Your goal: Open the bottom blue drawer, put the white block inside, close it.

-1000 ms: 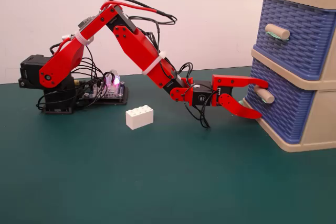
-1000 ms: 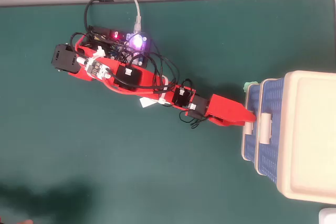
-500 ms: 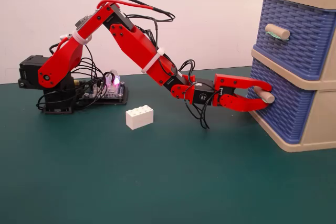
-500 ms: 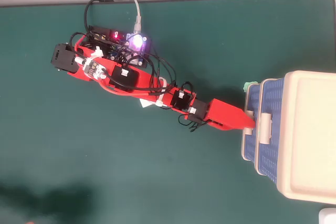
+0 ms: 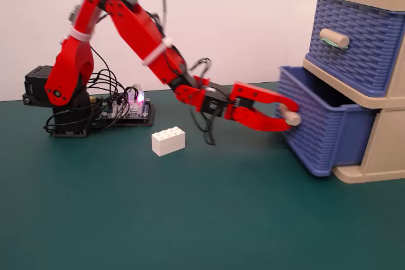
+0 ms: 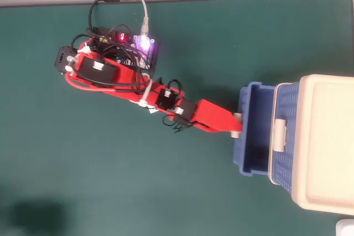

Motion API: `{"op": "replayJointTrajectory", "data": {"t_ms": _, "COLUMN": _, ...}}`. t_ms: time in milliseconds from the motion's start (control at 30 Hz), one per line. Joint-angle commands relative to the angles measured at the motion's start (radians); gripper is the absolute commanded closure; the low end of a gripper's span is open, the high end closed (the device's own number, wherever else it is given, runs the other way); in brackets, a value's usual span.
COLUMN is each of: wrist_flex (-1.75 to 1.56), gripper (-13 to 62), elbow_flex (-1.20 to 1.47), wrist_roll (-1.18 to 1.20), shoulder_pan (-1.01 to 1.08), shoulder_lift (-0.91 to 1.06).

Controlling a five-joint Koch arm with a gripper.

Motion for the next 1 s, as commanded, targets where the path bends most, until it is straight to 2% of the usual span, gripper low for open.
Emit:
{"op": "replayJointTrajectory", "data": {"t_ms": 0, "wrist_flex": -0.006, "gripper": 57.5, "elbow_flex": 0.11, "wrist_roll": 0.011, "shoulder_pan": 0.011, "shoulder_lift": 0.175}}
{"op": "replayJointTrajectory", "data": {"t_ms": 100, "wrist_flex": -0.002, "gripper": 57.0, "elbow_flex": 0.236, "wrist_roll": 0.011, "shoulder_pan": 0.055, "shoulder_lift": 0.296}}
{"op": "replayJointTrajectory", "data": {"t_ms": 133, "wrist_flex": 0.008, "gripper": 53.3, "elbow_flex": 0.256, "wrist_roll": 0.009, "shoulder_pan": 0.058, "shoulder_lift": 0.321}}
{"op": "replayJointTrajectory", "data": {"t_ms": 233, "wrist_flex": 0.06, "gripper": 20.5, "elbow_flex": 0.258, "wrist_roll": 0.003, "shoulder_pan": 0.067, "shoulder_lift": 0.345}}
{"op": "replayJointTrajectory", "data": {"t_ms": 267, "wrist_flex": 0.061, "gripper": 15.3, "elbow_flex": 0.258, "wrist_roll": 0.002, "shoulder_pan": 0.066, "shoulder_lift": 0.351}}
{"op": "replayJointTrajectory", "data": {"t_ms": 367, "wrist_flex": 0.083, "gripper": 14.5, "elbow_flex": 0.261, "wrist_roll": 0.005, "shoulder_pan": 0.064, "shoulder_lift": 0.488}}
{"op": "replayJointTrajectory", "data": {"t_ms": 433, "wrist_flex": 0.216, "gripper": 14.6, "elbow_flex": 0.25, "wrist_roll": 0.008, "shoulder_pan": 0.066, "shoulder_lift": 0.63}}
{"op": "replayJointTrajectory", "data": {"t_ms": 533, "wrist_flex": 0.676, "gripper": 14.9, "elbow_flex": 0.135, "wrist_roll": 0.021, "shoulder_pan": 0.083, "shoulder_lift": 0.856}}
{"op": "replayJointTrajectory", "data": {"t_ms": 633, "wrist_flex": 1.25, "gripper": 14.9, "elbow_flex": -0.098, "wrist_roll": 0.115, "shoulder_pan": 0.143, "shoulder_lift": 0.956}}
{"op": "replayJointTrajectory", "data": {"t_ms": 700, "wrist_flex": 1.667, "gripper": 15.0, "elbow_flex": -0.328, "wrist_roll": 0.204, "shoulder_pan": 0.21, "shoulder_lift": 0.922}}
{"op": "replayJointTrajectory", "data": {"t_ms": 800, "wrist_flex": 2.128, "gripper": 15.1, "elbow_flex": -0.62, "wrist_roll": 0.298, "shoulder_pan": 0.285, "shoulder_lift": 0.758}}
{"op": "replayJointTrajectory", "data": {"t_ms": 900, "wrist_flex": 2.329, "gripper": 15.2, "elbow_flex": -0.756, "wrist_roll": 0.376, "shoulder_pan": 0.316, "shoulder_lift": 0.581}}
{"op": "replayJointTrajectory", "data": {"t_ms": 967, "wrist_flex": 2.341, "gripper": 15.3, "elbow_flex": -0.752, "wrist_roll": 0.423, "shoulder_pan": 0.319, "shoulder_lift": 0.52}}
